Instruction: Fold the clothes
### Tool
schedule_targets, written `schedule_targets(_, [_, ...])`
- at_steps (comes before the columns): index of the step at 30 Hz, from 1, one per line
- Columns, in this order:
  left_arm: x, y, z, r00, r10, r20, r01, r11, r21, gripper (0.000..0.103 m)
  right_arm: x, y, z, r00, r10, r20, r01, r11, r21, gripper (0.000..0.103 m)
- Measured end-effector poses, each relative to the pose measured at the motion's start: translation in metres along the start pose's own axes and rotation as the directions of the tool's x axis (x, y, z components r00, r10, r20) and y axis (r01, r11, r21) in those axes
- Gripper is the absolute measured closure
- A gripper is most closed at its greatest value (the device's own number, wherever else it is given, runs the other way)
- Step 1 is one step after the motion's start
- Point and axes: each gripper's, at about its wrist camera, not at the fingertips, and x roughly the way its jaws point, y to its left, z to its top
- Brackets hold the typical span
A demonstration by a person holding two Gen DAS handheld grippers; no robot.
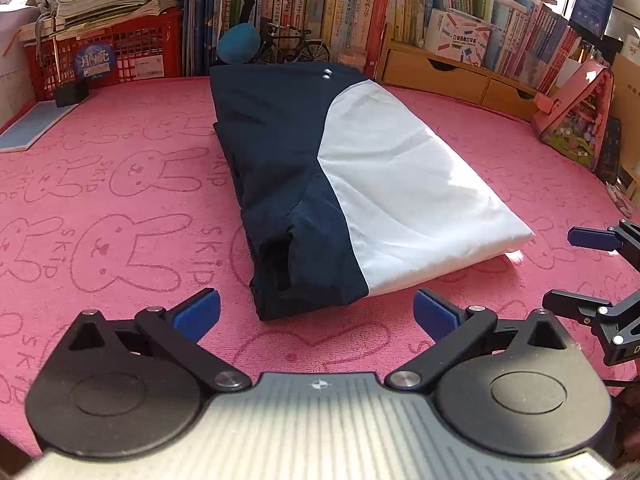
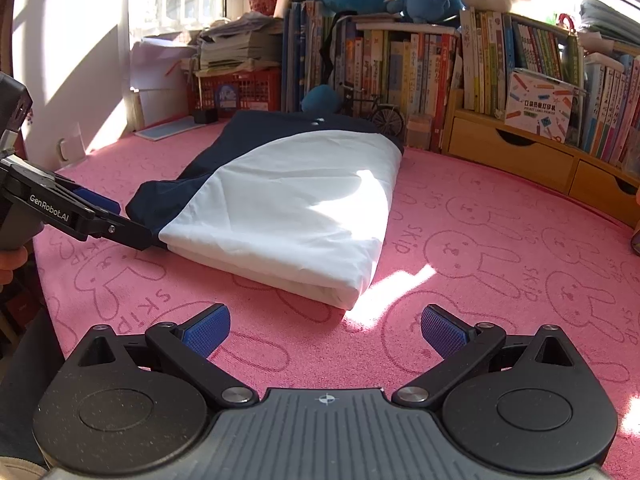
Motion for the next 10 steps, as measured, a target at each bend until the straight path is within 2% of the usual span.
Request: schedule_targets(10, [0.0019, -0.0038, -0.0017, 1.0, 0.006, 0.017, -0.006, 0.999, 0.04, 0.0, 0.0048, -0.0051, -0.0029, 1.0, 0.006, -0.014, -0.005, 1.0, 0.029, 0.0])
